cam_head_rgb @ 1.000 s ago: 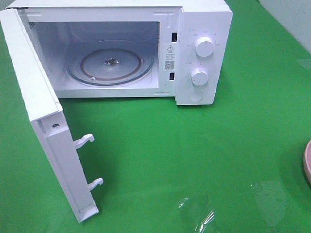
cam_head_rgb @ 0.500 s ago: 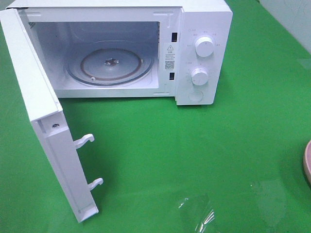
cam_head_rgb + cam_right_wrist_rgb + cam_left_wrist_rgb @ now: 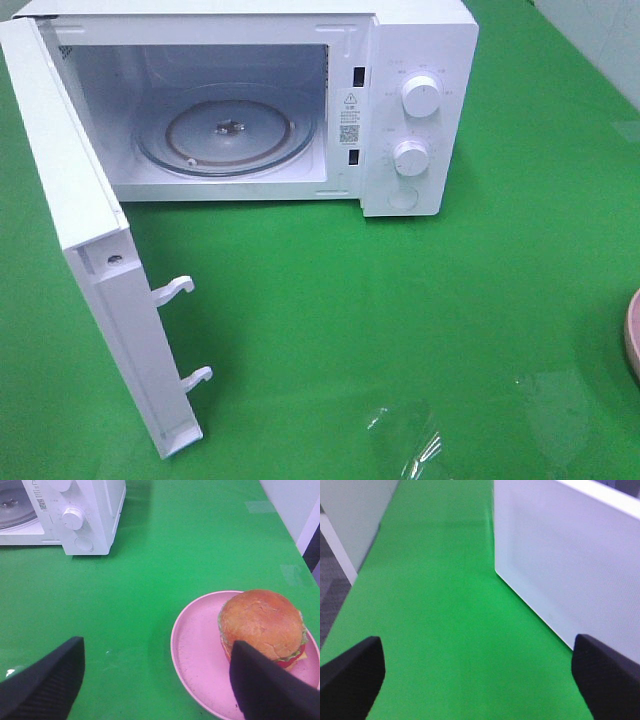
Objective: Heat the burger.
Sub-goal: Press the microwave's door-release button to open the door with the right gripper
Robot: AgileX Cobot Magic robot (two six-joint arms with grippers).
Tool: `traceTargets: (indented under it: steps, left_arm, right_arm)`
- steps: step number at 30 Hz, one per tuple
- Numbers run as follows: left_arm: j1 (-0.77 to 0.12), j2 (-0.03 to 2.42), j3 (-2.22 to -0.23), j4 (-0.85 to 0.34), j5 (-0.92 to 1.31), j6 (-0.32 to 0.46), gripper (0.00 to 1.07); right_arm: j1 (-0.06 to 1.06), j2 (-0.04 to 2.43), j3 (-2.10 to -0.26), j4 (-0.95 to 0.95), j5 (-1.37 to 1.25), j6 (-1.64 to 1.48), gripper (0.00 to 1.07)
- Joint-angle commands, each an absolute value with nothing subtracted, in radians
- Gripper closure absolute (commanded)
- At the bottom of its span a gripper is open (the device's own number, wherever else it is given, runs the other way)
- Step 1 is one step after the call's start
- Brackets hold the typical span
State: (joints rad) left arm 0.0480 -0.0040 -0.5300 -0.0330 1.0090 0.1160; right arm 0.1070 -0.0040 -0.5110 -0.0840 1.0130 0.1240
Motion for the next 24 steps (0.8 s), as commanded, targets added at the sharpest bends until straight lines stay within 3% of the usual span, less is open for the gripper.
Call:
traceTargets:
  steps: [1, 2, 3, 5, 6, 7, 8, 9, 10, 11, 20, 24]
  left_arm:
    - [0.049, -0.022, -0.549, -0.012, 0.939, 0.101, 0.24]
    - [0.049, -0.011, -0.549, 0.000, 0.908, 0.101, 0.35]
    - [0.049, -0.011, -0.549, 0.000, 0.908, 0.101, 0.35]
    - [0.049, 0.025, -0.547, 0.000, 0.867, 0.102, 0.57]
    - [0.049, 0.025, -0.547, 0.000, 0.867, 0.102, 0.57]
    - [0.049, 0.056, -0.543, 0.000, 0.810, 0.102, 0.72]
    - [0.049, 0.056, -0.543, 0.000, 0.810, 0.102, 0.72]
    - [0.049, 0.098, -0.543, 0.000, 0.753, 0.102, 0.90]
    - [0.049, 0.098, -0.543, 0.000, 0.753, 0.102, 0.90]
    - [0.049, 0.140, -0.542, 0.000, 0.714, 0.102, 1.05]
    - [0.049, 0.310, -0.476, 0.011, 0.478, 0.104, 1.07]
    - [0.049, 0.382, -0.327, -0.011, 0.193, 0.104, 1.07]
  right_arm:
    - [0.099, -0.030, -0.508, -0.085, 1.004, 0.111, 0.31]
    - [0.099, -0.030, -0.508, -0.085, 1.004, 0.111, 0.31]
    - [0.099, -0.030, -0.508, -0.085, 1.004, 0.111, 0.31]
    - [0.099, -0.030, -0.508, -0.085, 1.004, 0.111, 0.31]
    - [0.099, -0.030, -0.508, -0.085, 1.004, 0.111, 0.31]
    - [0.099, -0.030, -0.508, -0.085, 1.004, 0.111, 0.31]
    - [0.099, -0.030, -0.508, -0.085, 1.004, 0.111, 0.31]
    - [0.099, -0.030, -0.508, -0.085, 1.004, 0.111, 0.31]
    - [0.099, -0.030, -0.508, -0.085, 1.004, 0.111, 0.31]
    - [0.099, -0.030, -0.508, -0.085, 1.004, 0.111, 0.31]
    - [0.099, -0.030, -0.508, -0.085, 1.004, 0.111, 0.31]
    - [0.099, -0.030, -0.508, -0.085, 1.004, 0.111, 0.31]
